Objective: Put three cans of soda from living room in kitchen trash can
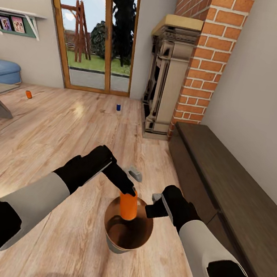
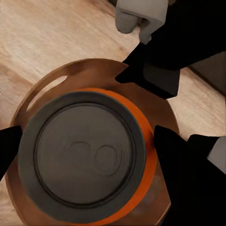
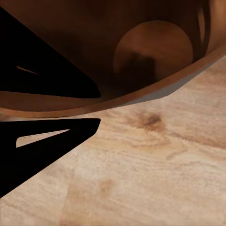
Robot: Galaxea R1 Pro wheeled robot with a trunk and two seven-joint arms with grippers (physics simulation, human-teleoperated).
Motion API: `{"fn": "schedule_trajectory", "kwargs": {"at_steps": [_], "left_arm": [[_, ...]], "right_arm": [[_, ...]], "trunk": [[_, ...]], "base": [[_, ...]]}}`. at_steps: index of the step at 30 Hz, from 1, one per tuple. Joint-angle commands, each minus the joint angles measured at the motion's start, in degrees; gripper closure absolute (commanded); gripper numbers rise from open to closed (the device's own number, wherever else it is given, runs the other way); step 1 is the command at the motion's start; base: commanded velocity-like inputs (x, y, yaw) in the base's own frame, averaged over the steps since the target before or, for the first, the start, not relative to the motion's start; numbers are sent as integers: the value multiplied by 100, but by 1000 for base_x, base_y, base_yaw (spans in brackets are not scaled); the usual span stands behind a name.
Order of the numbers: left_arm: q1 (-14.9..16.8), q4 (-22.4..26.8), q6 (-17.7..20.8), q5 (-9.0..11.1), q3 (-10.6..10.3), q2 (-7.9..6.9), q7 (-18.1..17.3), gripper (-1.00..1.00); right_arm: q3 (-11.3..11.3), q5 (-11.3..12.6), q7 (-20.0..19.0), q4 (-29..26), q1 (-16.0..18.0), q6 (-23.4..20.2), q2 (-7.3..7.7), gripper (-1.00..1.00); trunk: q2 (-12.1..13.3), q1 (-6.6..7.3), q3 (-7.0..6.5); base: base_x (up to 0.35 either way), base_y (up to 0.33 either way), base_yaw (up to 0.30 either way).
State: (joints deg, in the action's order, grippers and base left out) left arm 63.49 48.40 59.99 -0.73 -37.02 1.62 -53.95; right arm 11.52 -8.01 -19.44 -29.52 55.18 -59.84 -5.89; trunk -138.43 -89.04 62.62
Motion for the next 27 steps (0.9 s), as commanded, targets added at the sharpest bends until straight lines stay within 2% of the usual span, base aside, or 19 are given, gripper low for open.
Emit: {"fn": "schedule_trajectory", "kwargs": {"at_steps": [1, 3, 7, 10, 11, 17, 27], "left_arm": [[-1, -3, 1, -3, -24, 7, 16, 100], [-3, -9, 1, 0, -67, 28, 110, 100], [-15, -22, 1, 1, -104, 167, 547, 100], [-45, -203, 1, 11, -129, 253, 820, 100], [-59, -435, -19, 20, -142, 327, 930, 100], [-142, -889, -405, 18, -158, 427, 1163, 100], [-324, -1395, -962, 18, -296, 522, 1274, 100]], "right_arm": [[-10, 123, -23, -1, 4, -16, -8, 100], [-10, 124, -23, -1, 10, -16, -47, 100], [-10, 124, -23, -1, 33, -16, -97, 100], [-8, 124, -23, -1, 46, -16, -126, 100], [-9, 124, -23, -1, 50, -16, -138, 100], [-3, 124, -24, -6, 62, -16, -152, 100], [-8, 131, -25, -10, 129, -16, -197, 100]], "trunk": [[0, 0, -1], [0, 0, -1], [0, 0, -1], [0, 0, -1], [0, 0, -1], [0, 0, -1], [0, 0, -1]], "base": [[0, 0, 0], [0, 0, 0], [0, 0, 0], [0, 0, 0], [0, 0, 0], [0, 0, 0], [0, 0, 0]]}}
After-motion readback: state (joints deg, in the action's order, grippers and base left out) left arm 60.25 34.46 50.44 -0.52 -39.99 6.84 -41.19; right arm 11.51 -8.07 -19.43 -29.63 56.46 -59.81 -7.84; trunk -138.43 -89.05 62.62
